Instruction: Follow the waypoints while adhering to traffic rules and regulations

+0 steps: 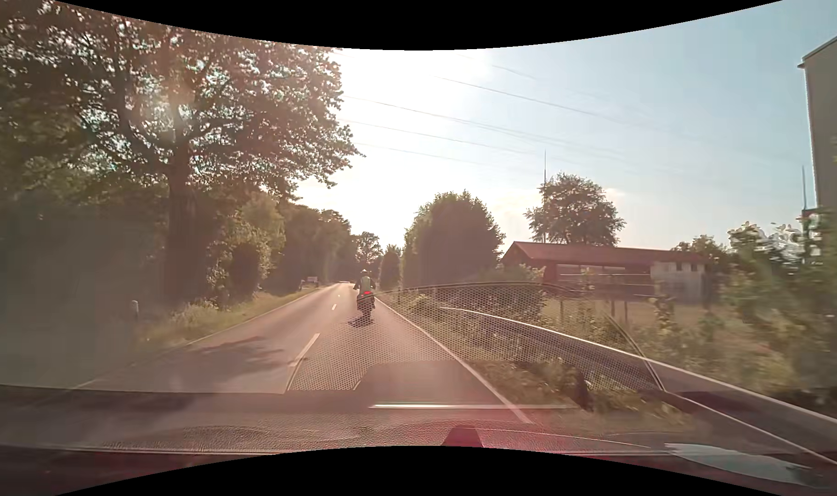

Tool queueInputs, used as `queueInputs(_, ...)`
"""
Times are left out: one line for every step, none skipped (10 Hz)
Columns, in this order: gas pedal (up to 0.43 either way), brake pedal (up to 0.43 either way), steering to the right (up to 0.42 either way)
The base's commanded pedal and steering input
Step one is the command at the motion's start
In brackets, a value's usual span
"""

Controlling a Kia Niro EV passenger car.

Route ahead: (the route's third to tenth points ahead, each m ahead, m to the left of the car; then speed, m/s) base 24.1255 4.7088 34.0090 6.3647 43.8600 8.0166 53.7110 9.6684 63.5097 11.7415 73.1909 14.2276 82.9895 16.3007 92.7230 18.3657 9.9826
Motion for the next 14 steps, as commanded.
queueInputs(0.079,0.000,-0.093)
queueInputs(0.087,0.000,-0.086)
queueInputs(0.098,0.000,-0.081)
queueInputs(0.157,0.000,-0.074)
queueInputs(0.189,0.000,-0.066)
queueInputs(0.209,0.000,-0.061)
queueInputs(0.220,0.000,-0.059)
queueInputs(0.260,0.000,-0.057)
queueInputs(0.268,0.000,-0.055)
queueInputs(0.268,0.000,-0.055)
queueInputs(0.268,0.000,-0.053)
queueInputs(0.280,0.000,-0.048)
queueInputs(0.299,0.000,-0.044)
queueInputs(0.299,0.000,-0.041)
